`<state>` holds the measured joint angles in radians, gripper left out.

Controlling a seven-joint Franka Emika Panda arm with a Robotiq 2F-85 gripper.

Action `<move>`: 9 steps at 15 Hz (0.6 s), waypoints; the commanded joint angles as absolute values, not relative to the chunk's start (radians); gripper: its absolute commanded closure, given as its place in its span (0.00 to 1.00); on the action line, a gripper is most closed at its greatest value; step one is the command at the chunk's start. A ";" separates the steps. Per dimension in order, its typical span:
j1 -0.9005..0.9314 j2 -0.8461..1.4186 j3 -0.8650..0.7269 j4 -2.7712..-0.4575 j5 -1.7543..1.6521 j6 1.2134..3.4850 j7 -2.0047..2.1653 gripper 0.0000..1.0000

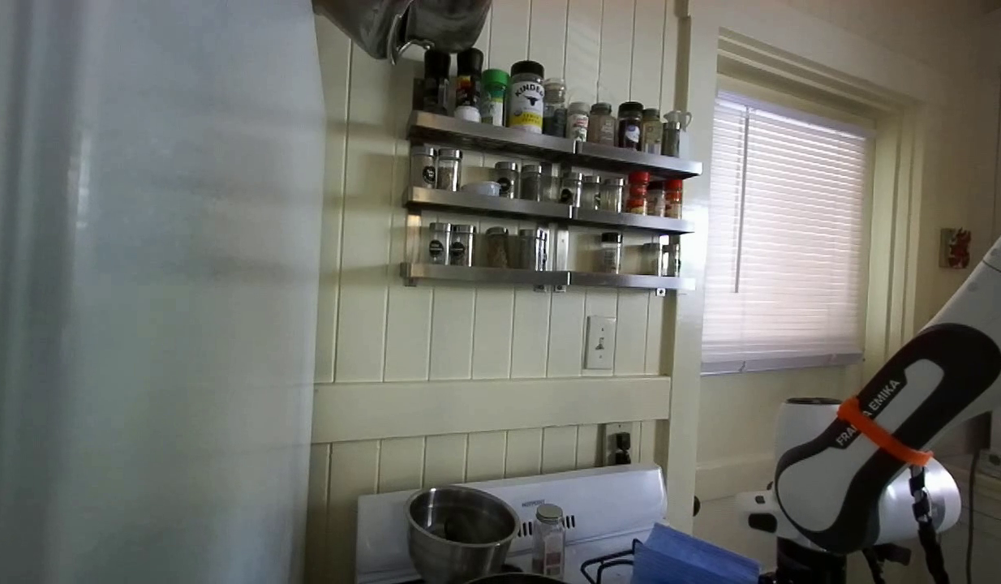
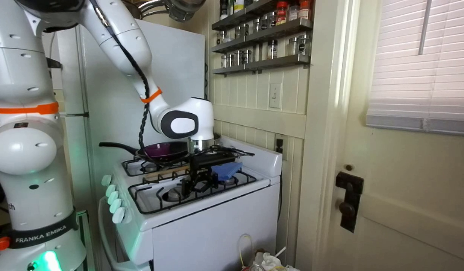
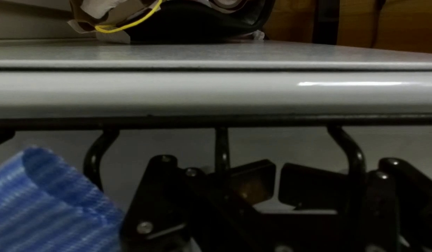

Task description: Move the black grate on top to the right side of the stove,

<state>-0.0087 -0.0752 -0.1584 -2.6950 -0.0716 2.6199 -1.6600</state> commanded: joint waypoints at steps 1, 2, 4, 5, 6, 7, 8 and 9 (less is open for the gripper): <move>-0.032 -0.092 -0.140 -2.676 -0.081 2.621 -1.666 1.00; -0.034 -0.092 -0.142 -2.671 -0.071 2.620 -1.670 1.00; -0.040 -0.087 -0.144 -2.663 -0.069 2.617 -1.669 1.00; -0.043 -0.079 -0.146 -2.654 -0.070 2.614 -1.670 1.00; -0.046 -0.073 -0.146 -2.648 -0.068 2.612 -1.672 1.00; -0.049 -0.064 -0.146 -2.638 -0.067 2.608 -1.673 1.00; -0.050 -0.056 -0.144 -2.630 -0.068 2.605 -1.671 1.00; -0.052 -0.048 -0.142 -2.625 -0.068 2.605 -1.669 1.00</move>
